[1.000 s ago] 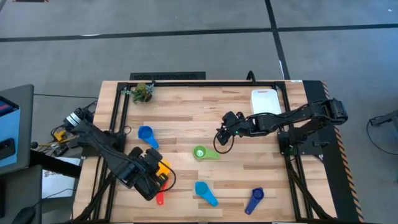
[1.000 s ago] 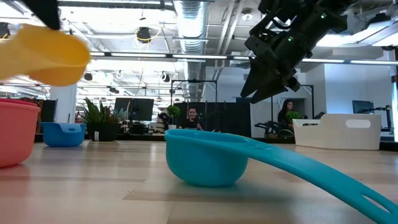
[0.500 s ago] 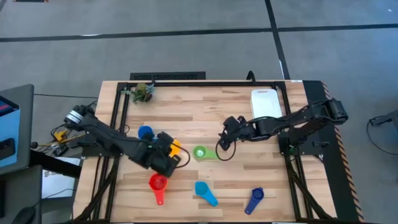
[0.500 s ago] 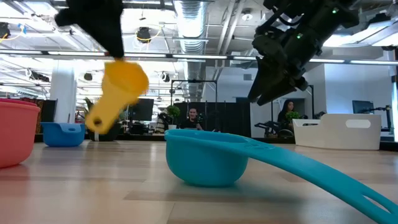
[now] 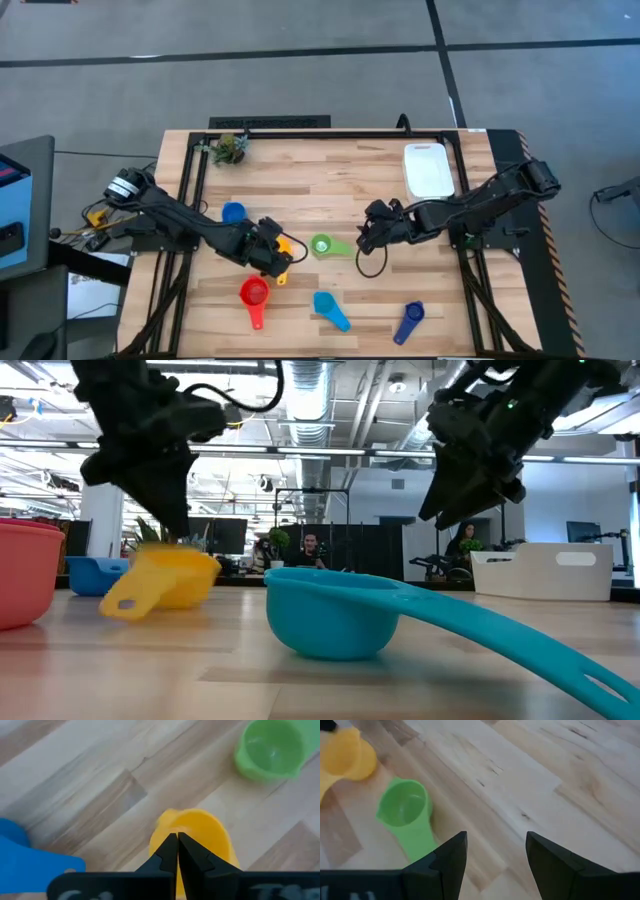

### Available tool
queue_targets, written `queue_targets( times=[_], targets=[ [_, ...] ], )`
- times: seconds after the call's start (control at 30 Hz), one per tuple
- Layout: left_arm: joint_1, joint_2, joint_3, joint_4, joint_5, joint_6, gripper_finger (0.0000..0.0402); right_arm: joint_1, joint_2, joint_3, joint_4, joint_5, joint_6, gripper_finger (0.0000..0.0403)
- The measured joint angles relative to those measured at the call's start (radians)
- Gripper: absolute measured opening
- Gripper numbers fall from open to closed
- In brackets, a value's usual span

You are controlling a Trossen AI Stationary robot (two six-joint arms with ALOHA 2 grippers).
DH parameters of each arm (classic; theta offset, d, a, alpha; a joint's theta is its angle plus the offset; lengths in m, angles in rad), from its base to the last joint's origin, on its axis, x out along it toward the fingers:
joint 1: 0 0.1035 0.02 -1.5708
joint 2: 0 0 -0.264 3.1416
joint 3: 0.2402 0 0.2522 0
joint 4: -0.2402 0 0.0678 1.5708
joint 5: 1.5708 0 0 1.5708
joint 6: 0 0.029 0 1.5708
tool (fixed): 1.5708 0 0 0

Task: Nest measuring cups in basket
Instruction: Stack the yellow measuring cup on top of the red measuring cup, then stack the blue measuring cup on top of the red measuring cup

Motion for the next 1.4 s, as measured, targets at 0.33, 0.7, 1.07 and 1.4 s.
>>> queue_targets(
  times=[0.33,0.7,1.07,1.4],
  targets=[
    [0.0,0.0,-0.019,0.0,0.025,0.053,0.0,0.085,0.0,0.0,0.053,0.033,0.071,0.0225],
    [-0.034,-0.002,-0.019,-0.074,-0.117,0.01,0.0013,0.204,0.0,0.0,0.047,0.101,0.173,0.0225],
    [-0.018,-0.105,-0.019,-0.33,-0.166,-0.027,0.0109,0.278,0.0,0.0,0.044,0.208,0.258,0.0225],
    [0.072,-0.194,-0.097,-0.398,-0.208,0.094,0.0109,0.25,0.02,0.0,0.045,0.21,0.28,0.0225]
  ],
)
